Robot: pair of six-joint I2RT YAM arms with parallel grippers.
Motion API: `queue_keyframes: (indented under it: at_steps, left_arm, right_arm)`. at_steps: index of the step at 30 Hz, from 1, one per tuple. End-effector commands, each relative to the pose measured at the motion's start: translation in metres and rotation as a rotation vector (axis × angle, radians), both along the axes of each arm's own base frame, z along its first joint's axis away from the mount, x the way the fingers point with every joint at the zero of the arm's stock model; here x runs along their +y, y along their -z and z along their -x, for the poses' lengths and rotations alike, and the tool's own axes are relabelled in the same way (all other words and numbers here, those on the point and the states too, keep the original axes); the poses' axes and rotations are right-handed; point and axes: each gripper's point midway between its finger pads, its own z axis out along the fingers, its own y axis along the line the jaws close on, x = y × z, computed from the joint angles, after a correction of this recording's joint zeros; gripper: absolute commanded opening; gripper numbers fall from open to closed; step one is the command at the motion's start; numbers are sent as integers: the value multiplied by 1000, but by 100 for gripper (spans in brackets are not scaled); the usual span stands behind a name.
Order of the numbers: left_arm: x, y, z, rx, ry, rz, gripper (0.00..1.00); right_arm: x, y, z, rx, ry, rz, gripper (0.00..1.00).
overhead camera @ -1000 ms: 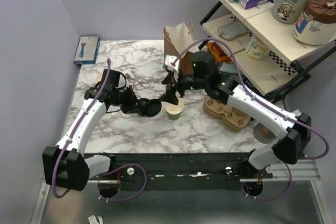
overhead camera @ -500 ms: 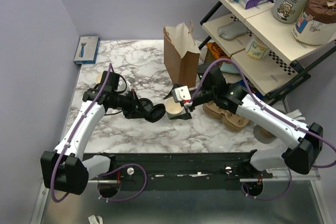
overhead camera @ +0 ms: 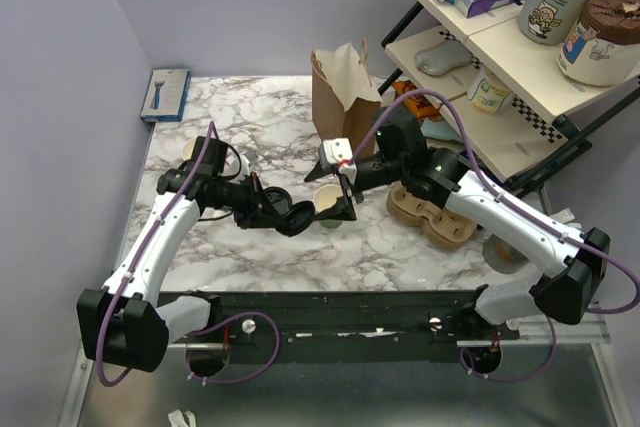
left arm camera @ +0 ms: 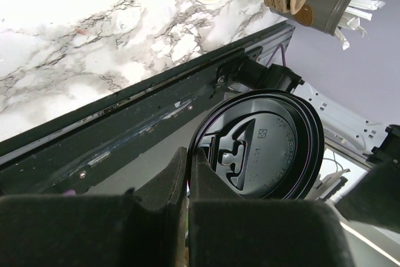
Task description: Pack the takeout coffee
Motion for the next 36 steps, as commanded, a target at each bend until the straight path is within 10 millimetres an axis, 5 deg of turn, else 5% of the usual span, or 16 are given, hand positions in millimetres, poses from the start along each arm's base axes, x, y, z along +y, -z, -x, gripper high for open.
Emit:
queue_keyframes:
  at_steps: [1, 11, 17, 24, 28, 36]
  left_arm:
    - [2, 0, -2, 24, -22, -16, 0]
    - [4, 2, -7, 60, -59, -45, 0]
    - [7, 4, -6, 125, -74, -62, 0]
    - [2, 2, -9, 129, -86, -24, 0]
    - [-1, -1, -5, 150, -67, 10, 0]
    - [1, -9, -4, 147, -48, -9, 0]
  right_arm:
    - [18, -24, -32, 182, 251, -27, 85]
    - [22, -4, -41, 388, 382, 65, 86]
    - [3, 21, 15, 124, -7, 40, 83]
    - [2, 27, -4, 85, 119, 63, 84]
    - [-3, 46, 5, -44, -5, 63, 84]
    - [11, 51, 4, -116, -110, 84, 78]
